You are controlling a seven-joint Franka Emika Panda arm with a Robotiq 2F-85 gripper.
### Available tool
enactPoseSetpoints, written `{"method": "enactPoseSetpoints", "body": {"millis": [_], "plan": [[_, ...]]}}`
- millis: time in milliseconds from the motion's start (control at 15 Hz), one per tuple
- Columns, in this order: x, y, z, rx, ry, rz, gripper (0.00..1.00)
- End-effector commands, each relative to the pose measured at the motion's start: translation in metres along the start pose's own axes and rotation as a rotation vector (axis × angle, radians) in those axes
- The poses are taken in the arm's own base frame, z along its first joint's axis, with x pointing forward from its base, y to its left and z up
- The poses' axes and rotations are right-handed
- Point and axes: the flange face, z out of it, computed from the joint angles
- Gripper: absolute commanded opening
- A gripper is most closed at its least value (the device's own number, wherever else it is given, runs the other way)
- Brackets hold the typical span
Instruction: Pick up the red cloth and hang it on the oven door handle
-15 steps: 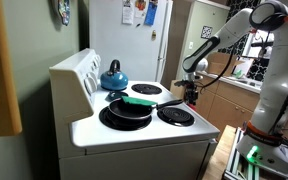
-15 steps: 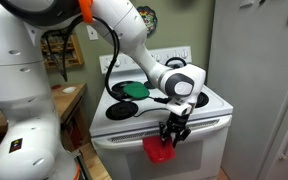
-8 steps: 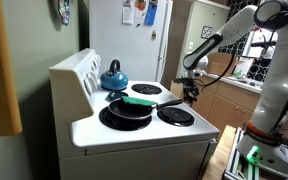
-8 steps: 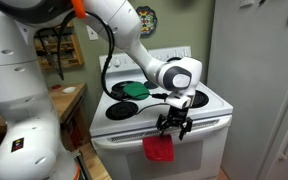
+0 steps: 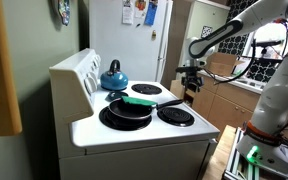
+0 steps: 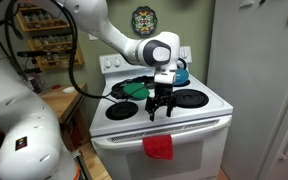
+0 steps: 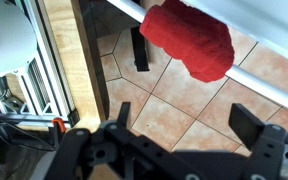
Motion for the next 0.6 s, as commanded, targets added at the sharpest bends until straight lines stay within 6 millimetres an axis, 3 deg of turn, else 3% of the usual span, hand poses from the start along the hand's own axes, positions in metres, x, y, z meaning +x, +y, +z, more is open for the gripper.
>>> {"method": "enactPoseSetpoints", "body": {"millis": [0, 533], "plan": [[-0.011, 0.036, -0.031, 0.046, 0.027, -0.194, 1.00], [-0.021, 0.063, -0.075, 0.126, 0.081, -0.609, 1.00]]}}
